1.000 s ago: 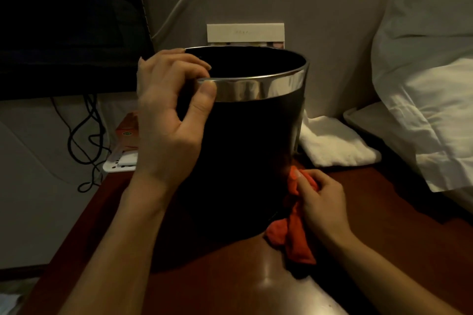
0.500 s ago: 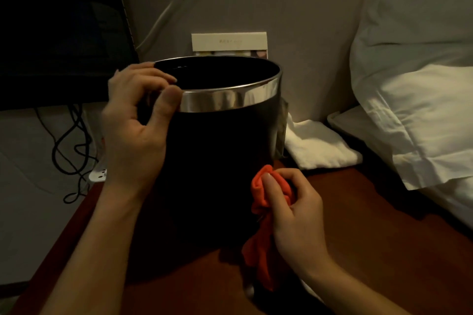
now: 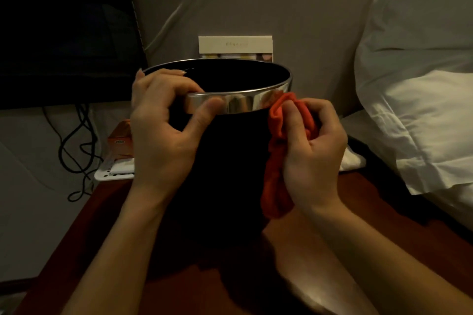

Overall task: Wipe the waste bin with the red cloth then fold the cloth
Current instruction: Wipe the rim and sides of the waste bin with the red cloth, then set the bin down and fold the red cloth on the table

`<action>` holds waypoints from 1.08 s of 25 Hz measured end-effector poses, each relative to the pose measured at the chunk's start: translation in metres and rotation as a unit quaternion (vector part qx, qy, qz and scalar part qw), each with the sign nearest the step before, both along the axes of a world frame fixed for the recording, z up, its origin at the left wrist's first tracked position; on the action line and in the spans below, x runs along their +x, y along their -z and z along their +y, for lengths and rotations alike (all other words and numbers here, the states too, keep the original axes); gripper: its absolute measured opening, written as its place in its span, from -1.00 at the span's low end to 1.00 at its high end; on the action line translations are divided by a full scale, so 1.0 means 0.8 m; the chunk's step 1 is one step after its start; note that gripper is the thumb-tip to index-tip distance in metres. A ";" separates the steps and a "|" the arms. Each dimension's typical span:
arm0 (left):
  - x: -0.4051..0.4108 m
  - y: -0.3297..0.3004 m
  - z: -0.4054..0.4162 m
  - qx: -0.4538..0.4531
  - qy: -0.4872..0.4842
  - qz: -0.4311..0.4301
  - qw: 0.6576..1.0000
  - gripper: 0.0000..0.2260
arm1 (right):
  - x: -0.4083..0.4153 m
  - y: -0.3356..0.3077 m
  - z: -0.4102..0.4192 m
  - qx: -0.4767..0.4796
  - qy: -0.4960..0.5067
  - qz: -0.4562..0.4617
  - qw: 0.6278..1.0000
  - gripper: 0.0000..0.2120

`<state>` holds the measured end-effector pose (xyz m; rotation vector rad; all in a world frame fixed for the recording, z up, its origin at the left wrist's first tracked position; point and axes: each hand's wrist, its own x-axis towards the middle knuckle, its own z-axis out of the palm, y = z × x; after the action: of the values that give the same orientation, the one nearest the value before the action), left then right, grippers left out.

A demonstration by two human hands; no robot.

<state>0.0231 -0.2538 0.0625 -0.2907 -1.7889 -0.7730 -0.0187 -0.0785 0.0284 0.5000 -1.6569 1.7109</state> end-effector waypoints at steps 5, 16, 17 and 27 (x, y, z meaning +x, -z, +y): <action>-0.002 0.003 -0.012 0.016 0.006 0.015 1.000 -0.83 | -0.007 0.079 0.020 0.076 -0.007 -0.263 0.962 -0.83; 0.003 0.002 -0.001 -0.013 -0.018 0.013 1.000 -0.78 | 0.029 0.132 -0.002 0.129 0.013 -0.412 0.902 -0.85; 0.002 0.001 0.000 -0.017 -0.023 0.012 1.000 -0.79 | 0.022 0.126 0.001 0.092 0.015 -0.399 0.912 -0.84; 0.067 0.068 0.064 -0.122 0.005 -0.071 0.990 -0.59 | 0.076 0.058 0.044 -0.071 -0.152 -0.293 0.941 -0.84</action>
<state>0.0764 -0.2024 0.0085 -0.4133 -2.0221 -0.5937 0.0417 -0.0434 -0.0182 0.1837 -1.9066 2.3561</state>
